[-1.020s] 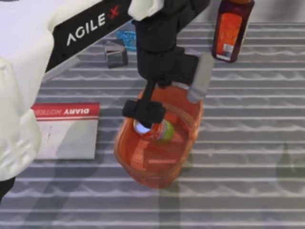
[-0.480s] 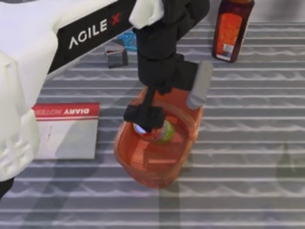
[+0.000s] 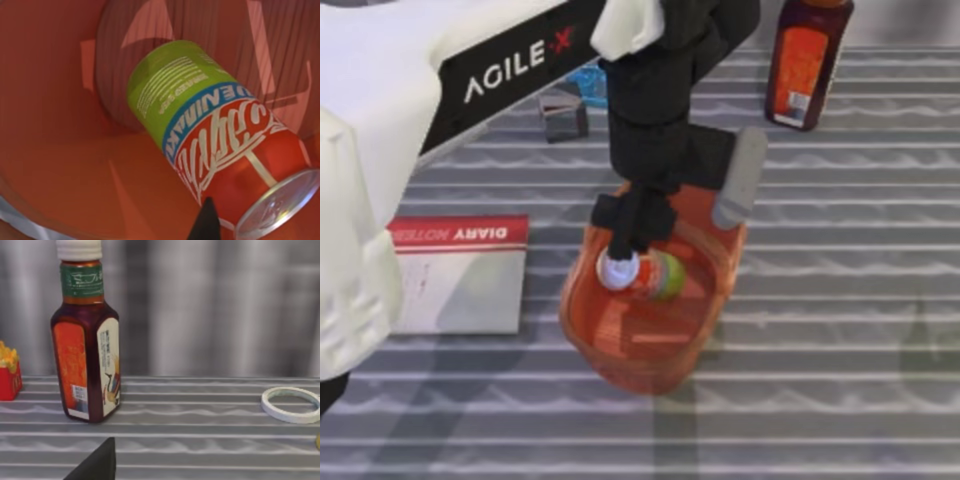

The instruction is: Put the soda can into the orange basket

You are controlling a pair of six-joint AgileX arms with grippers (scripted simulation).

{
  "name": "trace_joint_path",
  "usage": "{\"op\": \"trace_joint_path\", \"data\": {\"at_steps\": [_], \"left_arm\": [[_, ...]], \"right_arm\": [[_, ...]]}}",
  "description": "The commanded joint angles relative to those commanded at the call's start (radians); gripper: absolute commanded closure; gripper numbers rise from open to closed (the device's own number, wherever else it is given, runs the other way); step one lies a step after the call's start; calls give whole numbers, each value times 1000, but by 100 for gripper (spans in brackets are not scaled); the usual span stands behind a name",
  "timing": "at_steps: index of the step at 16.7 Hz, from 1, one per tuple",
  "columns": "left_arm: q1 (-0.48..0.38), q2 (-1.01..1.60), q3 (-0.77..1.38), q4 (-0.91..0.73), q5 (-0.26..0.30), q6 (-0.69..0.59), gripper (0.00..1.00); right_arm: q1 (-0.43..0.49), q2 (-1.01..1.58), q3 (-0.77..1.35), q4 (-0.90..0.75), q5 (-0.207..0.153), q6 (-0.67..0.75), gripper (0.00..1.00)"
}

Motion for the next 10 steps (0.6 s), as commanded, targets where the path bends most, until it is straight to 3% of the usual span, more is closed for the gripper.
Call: {"op": "trace_joint_path", "data": {"at_steps": [3,10], "left_arm": [[0,0,0,0,0,0,98],[0,0,0,0,0,0,100]], "right_arm": [[0,0,0,0,0,0,0],[0,0,0,0,0,0,0]]}}
